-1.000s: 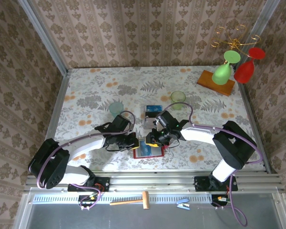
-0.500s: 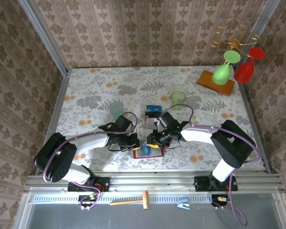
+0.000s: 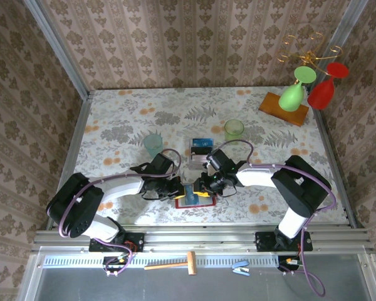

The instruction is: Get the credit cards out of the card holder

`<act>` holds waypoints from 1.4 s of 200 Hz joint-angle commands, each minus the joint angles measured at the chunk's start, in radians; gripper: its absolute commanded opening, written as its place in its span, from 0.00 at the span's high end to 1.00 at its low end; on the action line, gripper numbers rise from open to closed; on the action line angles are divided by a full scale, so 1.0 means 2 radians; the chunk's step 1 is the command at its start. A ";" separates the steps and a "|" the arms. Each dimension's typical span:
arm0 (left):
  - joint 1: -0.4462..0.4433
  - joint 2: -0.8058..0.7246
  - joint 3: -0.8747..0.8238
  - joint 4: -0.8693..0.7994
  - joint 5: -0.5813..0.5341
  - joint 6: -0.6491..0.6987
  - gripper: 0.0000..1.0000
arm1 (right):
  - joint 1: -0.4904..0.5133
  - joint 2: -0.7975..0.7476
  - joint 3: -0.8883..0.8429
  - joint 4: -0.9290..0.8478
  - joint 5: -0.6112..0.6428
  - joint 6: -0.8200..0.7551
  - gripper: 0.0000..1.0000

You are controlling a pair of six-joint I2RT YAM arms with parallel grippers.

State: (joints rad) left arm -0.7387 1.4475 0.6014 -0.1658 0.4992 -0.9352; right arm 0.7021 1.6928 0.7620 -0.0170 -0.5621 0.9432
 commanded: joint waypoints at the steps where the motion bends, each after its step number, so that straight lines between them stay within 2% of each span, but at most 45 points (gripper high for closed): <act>1: 0.001 0.004 -0.008 0.002 0.007 -0.005 0.96 | -0.002 0.010 -0.007 0.006 -0.011 0.000 0.71; 126: 0.002 0.018 -0.011 -0.028 -0.003 0.013 0.96 | -0.012 -0.016 -0.010 -0.001 -0.011 -0.004 0.71; 280: 0.001 0.022 -0.008 -0.029 -0.002 0.014 0.96 | -0.014 0.010 -0.022 0.034 -0.042 0.003 0.73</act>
State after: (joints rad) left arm -0.7387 1.4670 0.5999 -0.1650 0.5087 -0.9253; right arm 0.6765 1.6920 0.7326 0.0296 -0.6144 0.9432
